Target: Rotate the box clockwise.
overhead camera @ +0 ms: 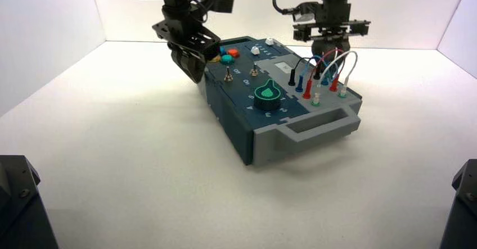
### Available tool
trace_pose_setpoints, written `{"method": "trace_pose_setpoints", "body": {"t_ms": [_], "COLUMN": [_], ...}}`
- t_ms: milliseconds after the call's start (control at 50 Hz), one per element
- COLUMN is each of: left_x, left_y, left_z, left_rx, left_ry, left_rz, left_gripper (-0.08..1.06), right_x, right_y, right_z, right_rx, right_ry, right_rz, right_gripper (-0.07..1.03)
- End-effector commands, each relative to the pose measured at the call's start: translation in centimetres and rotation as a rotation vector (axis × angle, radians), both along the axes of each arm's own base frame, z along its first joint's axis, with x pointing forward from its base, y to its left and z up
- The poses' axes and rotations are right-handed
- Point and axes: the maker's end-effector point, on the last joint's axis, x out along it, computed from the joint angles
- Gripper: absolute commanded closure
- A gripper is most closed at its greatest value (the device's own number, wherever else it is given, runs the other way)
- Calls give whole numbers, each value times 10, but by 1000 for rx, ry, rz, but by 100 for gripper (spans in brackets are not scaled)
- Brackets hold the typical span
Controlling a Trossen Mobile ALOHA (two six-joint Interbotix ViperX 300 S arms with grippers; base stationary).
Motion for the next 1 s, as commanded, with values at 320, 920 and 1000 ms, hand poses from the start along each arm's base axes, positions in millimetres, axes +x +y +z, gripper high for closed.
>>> {"method": "trace_pose_setpoints", "body": {"t_ms": [320,920,1000], "left_x": [15,-31,-38], "left_y": [-1,0,3], "left_z": [118,145,143], "left_rx": [-100,-103,-104], "left_ry": [-166,-133,-125], "left_rz": [30,9,23], "left_gripper": [101,101,101], "right_x": [17,-59,-65], "right_y": [-1,70,67], "right_z": [74,112,122], "right_rx": [63,148,160], "right_ry": [-162,-164,-187], "right_rz": [-33,134,128], "right_gripper": [99,99,99]}}
